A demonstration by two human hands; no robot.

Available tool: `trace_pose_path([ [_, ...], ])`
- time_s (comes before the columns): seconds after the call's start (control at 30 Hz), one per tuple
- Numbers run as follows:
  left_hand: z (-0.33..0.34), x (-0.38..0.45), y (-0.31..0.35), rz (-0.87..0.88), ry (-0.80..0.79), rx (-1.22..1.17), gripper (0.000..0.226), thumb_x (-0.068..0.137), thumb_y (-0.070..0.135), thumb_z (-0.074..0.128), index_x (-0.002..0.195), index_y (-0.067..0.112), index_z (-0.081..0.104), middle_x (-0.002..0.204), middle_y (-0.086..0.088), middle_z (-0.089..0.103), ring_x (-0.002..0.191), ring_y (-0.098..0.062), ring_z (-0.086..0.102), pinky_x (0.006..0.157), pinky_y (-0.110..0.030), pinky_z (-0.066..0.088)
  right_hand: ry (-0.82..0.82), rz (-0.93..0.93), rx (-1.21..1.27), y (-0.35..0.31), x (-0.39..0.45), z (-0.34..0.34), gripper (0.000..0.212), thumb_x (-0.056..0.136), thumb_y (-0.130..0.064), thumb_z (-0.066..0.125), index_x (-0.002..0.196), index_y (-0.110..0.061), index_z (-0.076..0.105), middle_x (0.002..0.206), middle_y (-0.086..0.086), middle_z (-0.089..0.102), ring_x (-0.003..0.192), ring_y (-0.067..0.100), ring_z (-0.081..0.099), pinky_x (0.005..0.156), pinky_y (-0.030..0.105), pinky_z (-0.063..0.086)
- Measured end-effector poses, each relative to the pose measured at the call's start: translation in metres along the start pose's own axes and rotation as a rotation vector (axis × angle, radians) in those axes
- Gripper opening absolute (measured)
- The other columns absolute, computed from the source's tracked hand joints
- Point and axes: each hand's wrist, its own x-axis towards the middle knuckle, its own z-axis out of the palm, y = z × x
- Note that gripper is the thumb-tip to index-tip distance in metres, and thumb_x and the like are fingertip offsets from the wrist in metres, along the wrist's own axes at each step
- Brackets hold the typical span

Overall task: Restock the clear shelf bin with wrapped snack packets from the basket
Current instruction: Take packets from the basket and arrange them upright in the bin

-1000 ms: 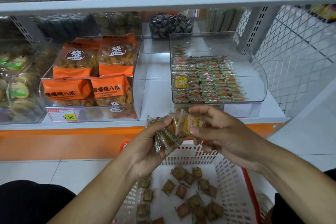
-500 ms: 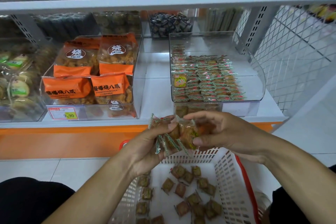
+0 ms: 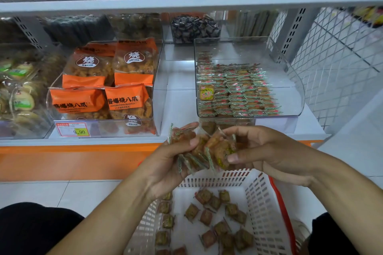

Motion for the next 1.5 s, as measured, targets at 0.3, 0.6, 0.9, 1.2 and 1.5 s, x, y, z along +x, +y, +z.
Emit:
trace_pose_path([
  [0.3,0.009,-0.005,-0.003,-0.026,0.090,0.166,0.050,0.068,-0.001,0.083,0.115,0.014,0.075,0.120,-0.019,0.072,0.107,-0.031,0.072,0.088,-0.048,0.061,-0.096,0.036,-0.255,0.004,-0.002,0.009,0.059,0.084,0.011,0.072,0.135,-0.016,0.060,0.106,-0.001,0.072,0.095,0.014,0.069,0.078,0.027,0.057],
  [0.6,0.009,-0.001,0.008,0.086,0.115,-0.246,0.067,0.071,-0.011,0.070,0.134,0.009,0.061,0.110,-0.019,0.071,0.122,-0.034,0.060,0.075,-0.045,0.064,-0.005,-0.062,-0.225,-0.003,-0.003,-0.001,0.066,0.067,0.007,0.085,0.123,-0.024,0.068,0.119,0.006,0.072,0.107,0.025,0.070,0.083,0.028,0.057],
  [0.9,0.010,-0.006,-0.001,0.030,0.078,-0.010,0.068,0.063,-0.002,0.080,0.128,0.013,0.067,0.125,-0.018,0.070,0.105,-0.028,0.073,0.099,-0.042,0.051,-0.092,0.054,-0.256,0.010,0.000,0.011,0.084,0.074,0.004,0.084,0.142,-0.034,0.054,0.133,0.000,0.067,0.122,0.022,0.064,0.096,0.029,0.054],
  [1.2,0.029,0.004,0.003,0.208,0.220,-0.130,0.065,0.061,-0.001,0.074,0.123,0.015,0.058,0.096,-0.009,0.075,0.089,-0.023,0.075,0.101,-0.043,0.051,0.107,-0.082,-0.454,0.016,0.006,0.018,0.068,0.063,-0.018,0.096,0.117,-0.038,0.060,0.123,-0.008,0.067,0.104,0.026,0.068,0.090,0.048,0.058],
  [1.5,0.048,0.032,0.033,0.377,0.287,0.091,0.059,0.069,0.000,0.074,0.125,0.007,0.059,0.101,-0.018,0.066,0.088,-0.027,0.071,0.088,-0.046,0.058,0.180,-0.223,-0.306,-0.013,0.019,0.007,0.076,0.056,-0.021,0.096,0.123,-0.030,0.061,0.113,0.005,0.075,0.105,0.024,0.072,0.084,0.034,0.060],
])
